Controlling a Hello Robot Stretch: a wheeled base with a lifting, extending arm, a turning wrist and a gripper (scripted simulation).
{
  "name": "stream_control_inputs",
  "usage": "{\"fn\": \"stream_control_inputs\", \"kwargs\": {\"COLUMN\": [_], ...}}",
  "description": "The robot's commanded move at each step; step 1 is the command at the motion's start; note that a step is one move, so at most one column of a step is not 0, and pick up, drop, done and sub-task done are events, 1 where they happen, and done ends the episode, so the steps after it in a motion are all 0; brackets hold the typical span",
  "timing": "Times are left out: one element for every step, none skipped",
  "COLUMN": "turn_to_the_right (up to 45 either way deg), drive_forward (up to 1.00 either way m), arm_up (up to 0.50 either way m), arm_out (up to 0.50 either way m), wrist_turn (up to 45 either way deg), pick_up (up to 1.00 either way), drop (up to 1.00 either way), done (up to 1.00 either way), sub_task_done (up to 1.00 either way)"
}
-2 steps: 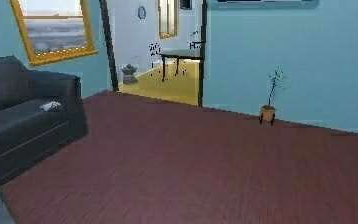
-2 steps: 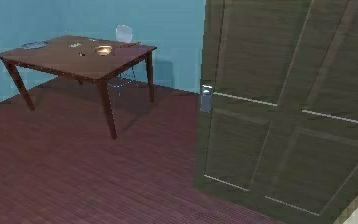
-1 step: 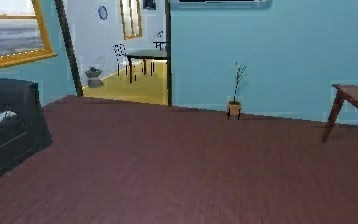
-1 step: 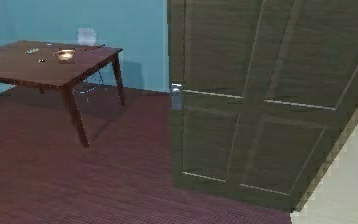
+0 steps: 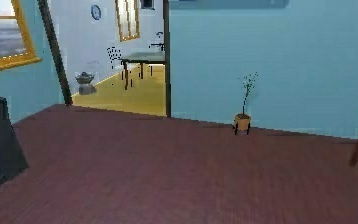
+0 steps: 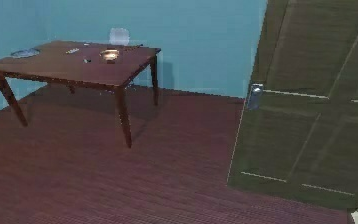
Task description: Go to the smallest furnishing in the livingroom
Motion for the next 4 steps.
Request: {"fn": "stream_control_inputs", "kwargs": {"turn_to_the_right": [-45.0,-12.0,0.0,6.0], "drive_forward": [0.0,0.0,1.0,0.0], "arm_up": [0.0,0.0,0.0,0.0], "arm_out": [0.0,0.0,0.0,0.0], "wrist_turn": [0.0,0.0,0.0,0.0], "pick_up": [0.0,0.0,0.0,0.0], "drop": [0.0,0.0,0.0,0.0], "done": [0.0,0.0,0.0,0.0], "sub_task_done": [0.0,0.0,0.0,0.0]}}
